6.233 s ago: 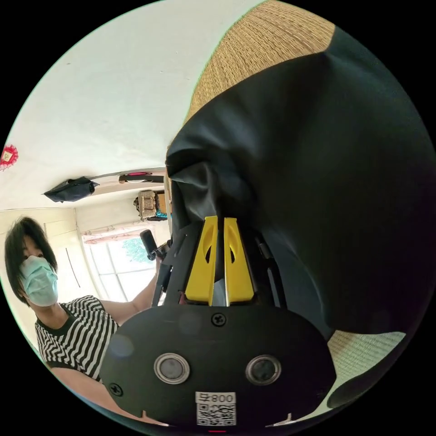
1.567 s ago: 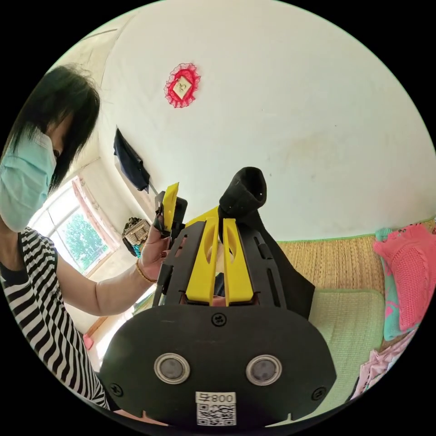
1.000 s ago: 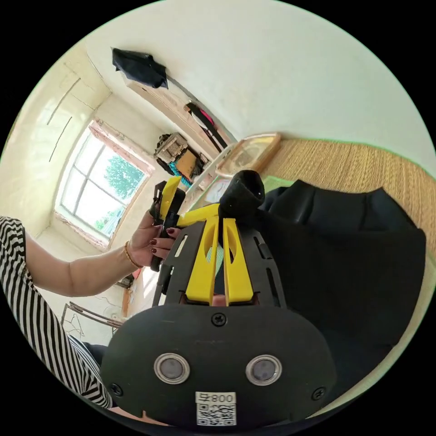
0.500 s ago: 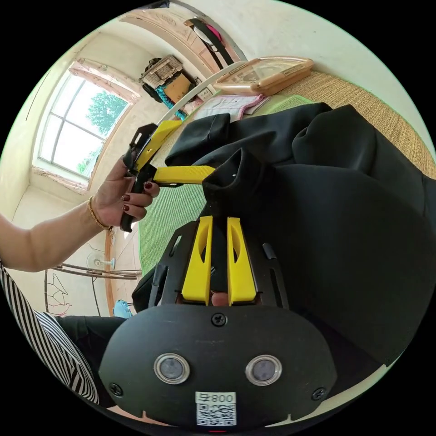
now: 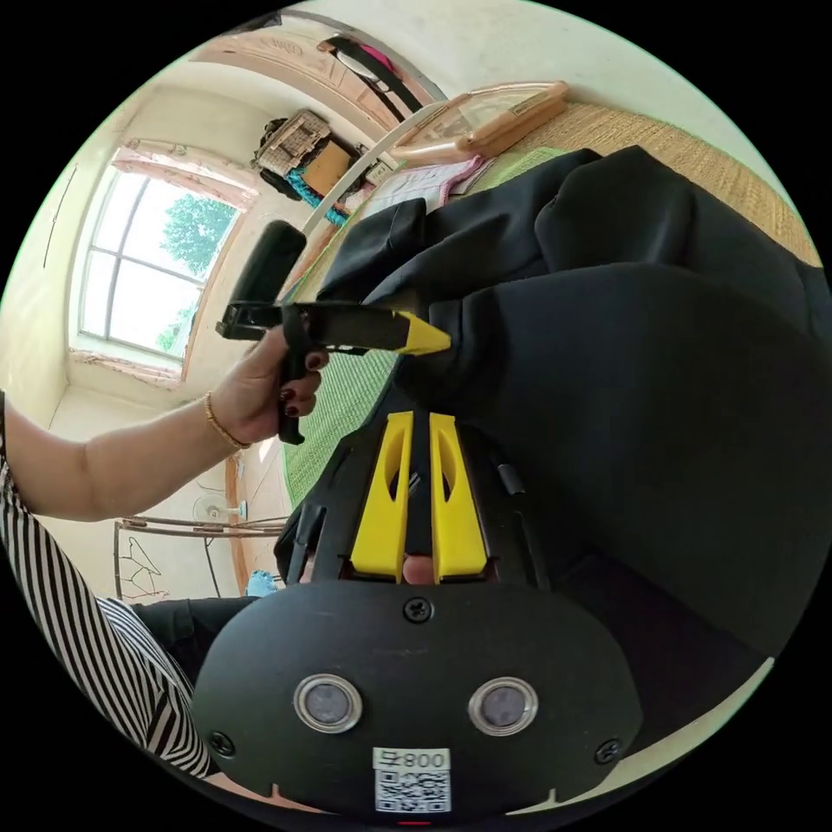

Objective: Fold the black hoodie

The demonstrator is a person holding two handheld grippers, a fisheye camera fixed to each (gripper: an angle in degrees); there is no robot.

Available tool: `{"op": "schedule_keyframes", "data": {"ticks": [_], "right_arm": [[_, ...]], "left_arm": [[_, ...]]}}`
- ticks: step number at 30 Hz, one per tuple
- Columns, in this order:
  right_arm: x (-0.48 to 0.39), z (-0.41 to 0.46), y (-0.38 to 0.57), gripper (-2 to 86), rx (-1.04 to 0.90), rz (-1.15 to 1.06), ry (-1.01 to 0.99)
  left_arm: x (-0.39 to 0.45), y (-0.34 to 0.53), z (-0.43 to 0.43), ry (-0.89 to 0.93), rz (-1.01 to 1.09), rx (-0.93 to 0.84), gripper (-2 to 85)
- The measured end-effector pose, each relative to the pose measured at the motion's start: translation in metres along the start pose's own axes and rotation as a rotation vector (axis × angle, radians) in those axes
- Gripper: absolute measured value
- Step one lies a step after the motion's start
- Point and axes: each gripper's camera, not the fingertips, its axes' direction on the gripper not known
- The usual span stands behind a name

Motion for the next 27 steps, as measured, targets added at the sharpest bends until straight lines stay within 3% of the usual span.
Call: {"op": "schedule_keyframes", "data": {"ticks": [7, 9, 13, 19, 23, 27], "right_arm": [[0.103, -0.138, 0.034, 0.5, 0.349, 0.300, 0.199], [0.132, -0.145, 0.037, 0.3, 0.371, 0.371, 0.244], [0.167, -0.118, 0.033, 0.1, 0.288, 0.451, 0.173], [0.111, -0.107, 0.061, 0.0, 0.366, 0.383, 0.179], [0.084, -0.072, 0.068, 0.0, 0.349, 0.329, 0.066], [0.065, -0.001, 0.045, 0.0, 0.205, 0.225, -0.025]], "left_arm": [[-0.003, 0.020, -0.001, -0.019, -0.010, 0.005, 6.0], [-0.002, 0.023, 0.000, -0.026, -0.013, 0.006, 5.3], [0.005, 0.028, 0.005, -0.042, -0.016, -0.003, 5.0], [0.026, 0.053, -0.025, 0.002, -0.030, 0.148, 9.4], [0.042, 0.069, -0.071, -0.171, -0.044, 0.304, 12.2], [0.054, 0.052, -0.088, -0.383, 0.001, 0.277, 13.5]]}}
